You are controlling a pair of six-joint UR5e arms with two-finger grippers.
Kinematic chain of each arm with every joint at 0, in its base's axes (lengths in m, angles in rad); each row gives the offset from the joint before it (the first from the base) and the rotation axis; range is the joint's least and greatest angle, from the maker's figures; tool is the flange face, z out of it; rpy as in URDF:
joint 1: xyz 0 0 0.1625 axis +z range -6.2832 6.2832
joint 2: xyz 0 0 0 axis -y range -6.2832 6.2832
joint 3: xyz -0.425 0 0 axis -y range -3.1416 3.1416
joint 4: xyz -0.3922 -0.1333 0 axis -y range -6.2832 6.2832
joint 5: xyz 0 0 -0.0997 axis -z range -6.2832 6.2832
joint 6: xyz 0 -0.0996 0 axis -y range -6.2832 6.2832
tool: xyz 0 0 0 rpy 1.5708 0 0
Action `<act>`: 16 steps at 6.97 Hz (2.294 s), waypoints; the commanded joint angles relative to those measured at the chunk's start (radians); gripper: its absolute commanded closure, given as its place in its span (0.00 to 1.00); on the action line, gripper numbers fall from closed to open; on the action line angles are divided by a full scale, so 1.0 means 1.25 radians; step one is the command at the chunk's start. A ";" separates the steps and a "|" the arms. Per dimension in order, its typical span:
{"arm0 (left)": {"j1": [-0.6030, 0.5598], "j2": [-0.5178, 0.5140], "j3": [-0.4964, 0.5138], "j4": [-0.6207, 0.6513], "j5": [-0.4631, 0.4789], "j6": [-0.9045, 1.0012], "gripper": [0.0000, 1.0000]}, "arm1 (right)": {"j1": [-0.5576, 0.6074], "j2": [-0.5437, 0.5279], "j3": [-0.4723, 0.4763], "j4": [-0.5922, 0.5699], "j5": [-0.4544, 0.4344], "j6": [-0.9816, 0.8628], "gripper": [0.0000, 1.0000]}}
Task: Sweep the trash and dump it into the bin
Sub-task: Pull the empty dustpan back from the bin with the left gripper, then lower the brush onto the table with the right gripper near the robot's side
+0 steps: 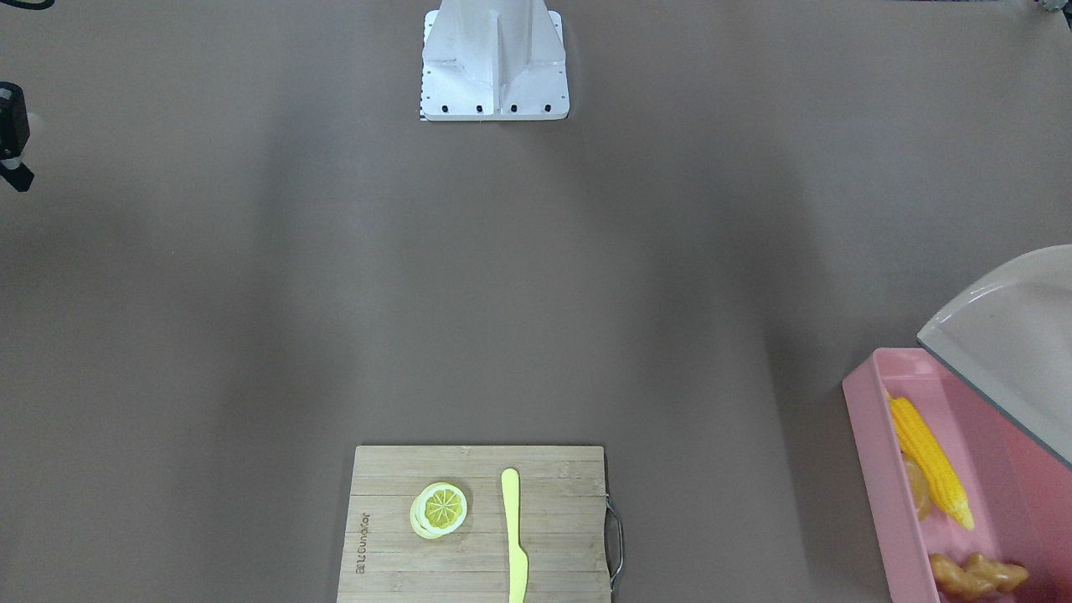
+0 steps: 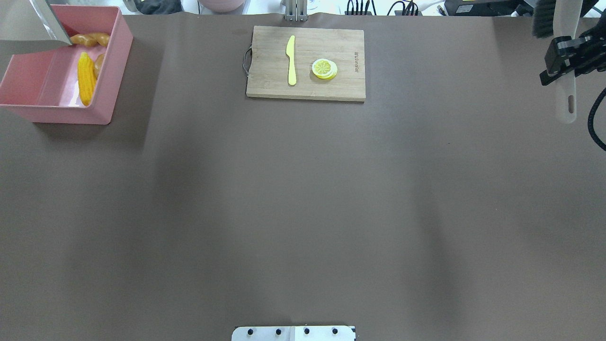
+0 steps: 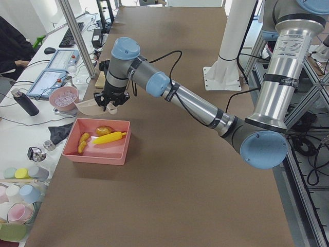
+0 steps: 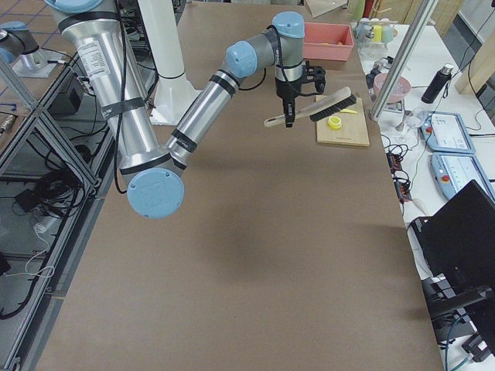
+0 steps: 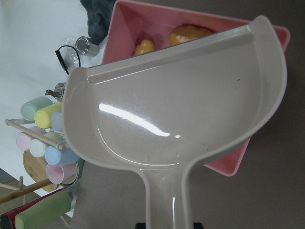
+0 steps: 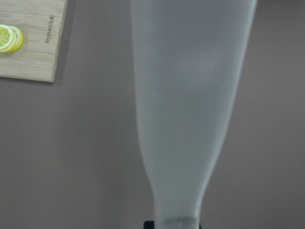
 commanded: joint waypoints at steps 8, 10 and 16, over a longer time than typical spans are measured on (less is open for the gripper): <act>0.330 -0.040 -0.065 -0.037 -0.034 -0.230 1.00 | 0.153 -0.217 -0.050 0.004 0.021 -0.301 1.00; 0.330 -0.040 -0.065 -0.052 -0.034 -0.229 1.00 | 0.139 -0.235 -0.085 -0.049 0.150 -0.301 1.00; 0.332 -0.050 0.041 -0.124 -0.038 -0.033 1.00 | -0.049 -0.046 -0.337 -0.097 0.158 -0.222 1.00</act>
